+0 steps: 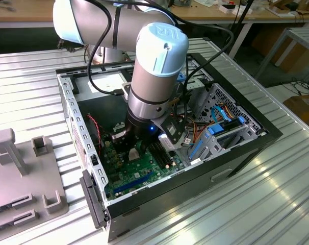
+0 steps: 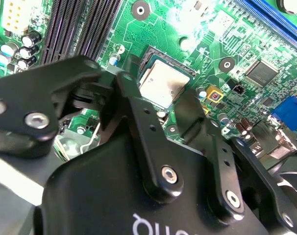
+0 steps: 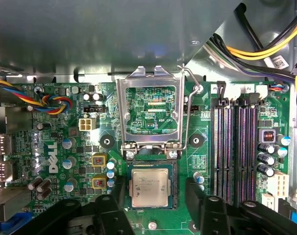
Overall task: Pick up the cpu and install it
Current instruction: 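Place the cpu into insertion slot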
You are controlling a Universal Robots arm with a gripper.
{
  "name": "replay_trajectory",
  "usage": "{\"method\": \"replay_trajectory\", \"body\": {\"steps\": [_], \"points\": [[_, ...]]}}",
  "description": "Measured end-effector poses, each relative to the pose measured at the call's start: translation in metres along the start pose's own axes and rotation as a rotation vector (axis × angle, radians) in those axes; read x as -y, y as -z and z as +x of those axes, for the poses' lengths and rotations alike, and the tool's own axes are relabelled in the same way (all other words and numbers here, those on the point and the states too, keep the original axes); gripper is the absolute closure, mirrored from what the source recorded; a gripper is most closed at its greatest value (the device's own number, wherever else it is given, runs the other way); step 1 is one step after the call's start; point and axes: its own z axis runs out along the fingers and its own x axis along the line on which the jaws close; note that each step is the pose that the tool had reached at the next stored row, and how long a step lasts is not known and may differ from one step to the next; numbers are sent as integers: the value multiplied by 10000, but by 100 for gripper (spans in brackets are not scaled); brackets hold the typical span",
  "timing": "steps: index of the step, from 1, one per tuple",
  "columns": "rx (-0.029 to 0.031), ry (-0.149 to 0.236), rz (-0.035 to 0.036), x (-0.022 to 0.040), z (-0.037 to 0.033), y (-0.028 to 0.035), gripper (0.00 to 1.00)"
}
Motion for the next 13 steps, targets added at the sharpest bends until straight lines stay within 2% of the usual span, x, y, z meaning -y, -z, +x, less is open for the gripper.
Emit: {"method": "replay_trajectory", "body": {"steps": [1, 13], "points": [[0, 0, 0, 0, 0, 0, 47], [-3, -11, -1, -1, 0, 23, 49]]}}
